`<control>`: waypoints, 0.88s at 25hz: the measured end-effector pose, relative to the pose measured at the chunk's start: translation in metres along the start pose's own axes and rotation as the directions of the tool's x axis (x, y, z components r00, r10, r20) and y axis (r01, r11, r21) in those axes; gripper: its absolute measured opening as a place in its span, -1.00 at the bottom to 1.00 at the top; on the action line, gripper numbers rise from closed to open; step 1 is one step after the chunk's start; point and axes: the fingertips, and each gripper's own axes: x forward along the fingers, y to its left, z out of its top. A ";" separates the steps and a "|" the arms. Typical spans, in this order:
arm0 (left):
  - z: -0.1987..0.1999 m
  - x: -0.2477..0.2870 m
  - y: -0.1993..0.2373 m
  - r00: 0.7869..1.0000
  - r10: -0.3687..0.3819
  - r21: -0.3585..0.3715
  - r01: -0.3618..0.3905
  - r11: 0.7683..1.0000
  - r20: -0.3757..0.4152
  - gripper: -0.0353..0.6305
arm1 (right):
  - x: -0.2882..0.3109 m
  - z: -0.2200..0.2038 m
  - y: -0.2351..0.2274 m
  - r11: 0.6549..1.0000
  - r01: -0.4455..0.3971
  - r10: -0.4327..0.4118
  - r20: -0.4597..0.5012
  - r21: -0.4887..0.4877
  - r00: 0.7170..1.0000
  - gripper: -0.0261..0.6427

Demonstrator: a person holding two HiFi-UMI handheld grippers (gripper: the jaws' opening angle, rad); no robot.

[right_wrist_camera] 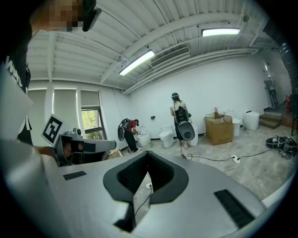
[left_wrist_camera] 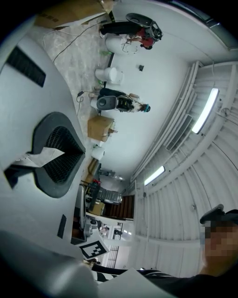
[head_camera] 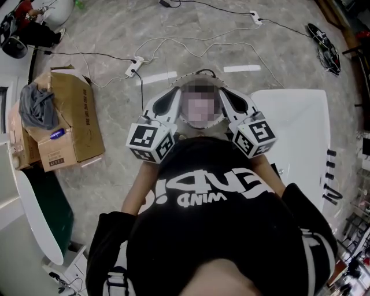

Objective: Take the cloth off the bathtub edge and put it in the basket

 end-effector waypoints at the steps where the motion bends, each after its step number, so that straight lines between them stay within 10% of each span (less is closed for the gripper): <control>1: -0.001 0.000 0.002 1.000 0.002 -0.003 -0.002 1.000 -0.003 -0.85 | 0.001 0.000 0.000 1.000 0.001 -0.001 -0.002 -0.003 1.000 -0.88; 22: -0.016 0.000 0.004 0.999 0.019 -0.037 -0.020 0.999 -0.033 -0.85 | 0.002 -0.013 0.001 1.000 -0.005 0.005 -0.045 0.000 0.999 -0.88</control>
